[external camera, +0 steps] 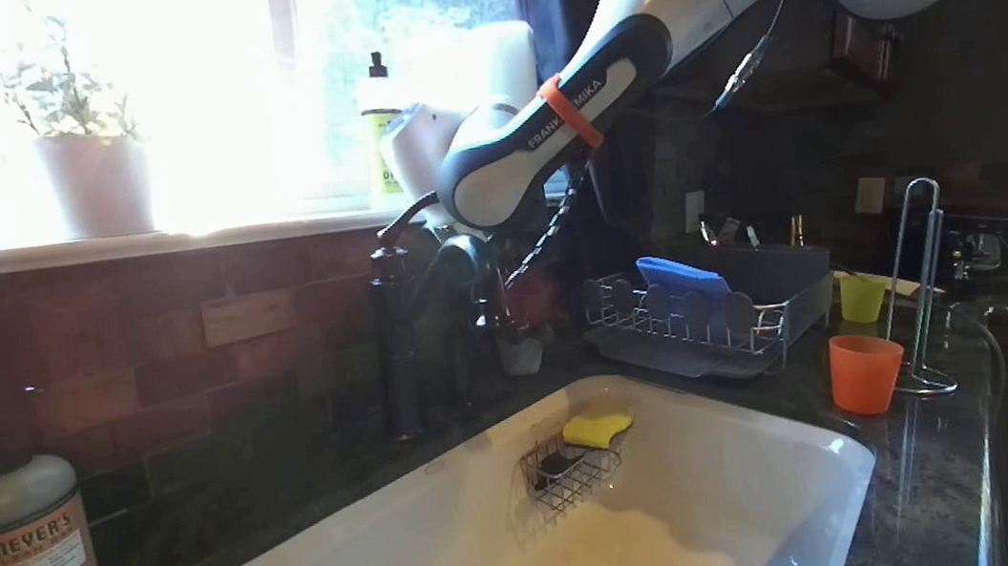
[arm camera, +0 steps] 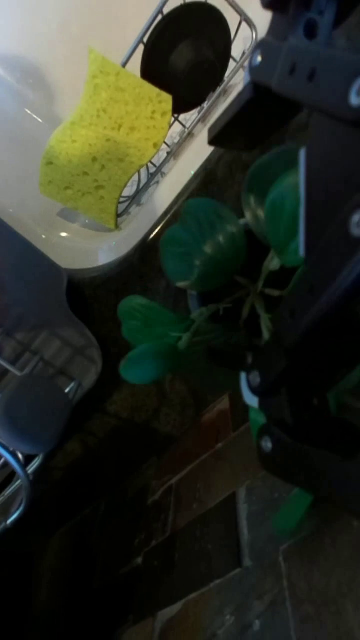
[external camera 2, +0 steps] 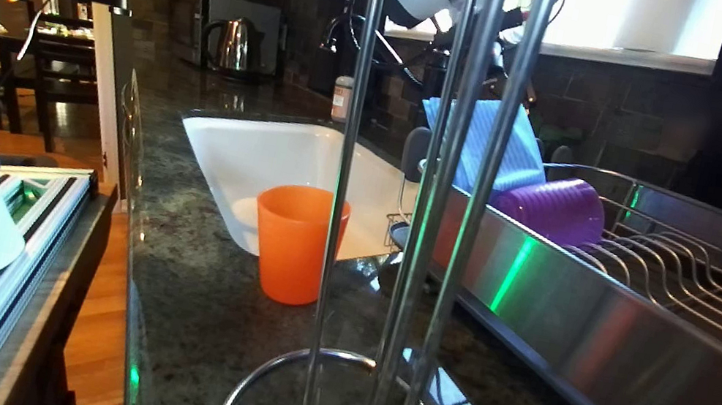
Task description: Pick up a flower pot from the sink and put it behind the tap
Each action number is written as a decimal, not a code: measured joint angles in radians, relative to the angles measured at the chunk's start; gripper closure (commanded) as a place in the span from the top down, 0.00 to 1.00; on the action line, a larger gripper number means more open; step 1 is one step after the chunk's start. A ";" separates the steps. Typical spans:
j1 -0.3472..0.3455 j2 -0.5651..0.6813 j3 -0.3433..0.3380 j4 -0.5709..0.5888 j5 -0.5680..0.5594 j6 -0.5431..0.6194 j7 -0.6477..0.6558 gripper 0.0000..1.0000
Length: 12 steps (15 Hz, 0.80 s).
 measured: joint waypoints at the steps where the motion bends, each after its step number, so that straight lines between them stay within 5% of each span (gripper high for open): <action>1: 0.018 -0.009 0.000 0.000 0.000 -0.017 0.013 1.00; 6: 0.078 -0.075 0.002 -0.020 0.020 -0.157 0.180 1.00; 12: 0.061 -0.241 0.000 -0.230 0.154 -0.241 0.466 1.00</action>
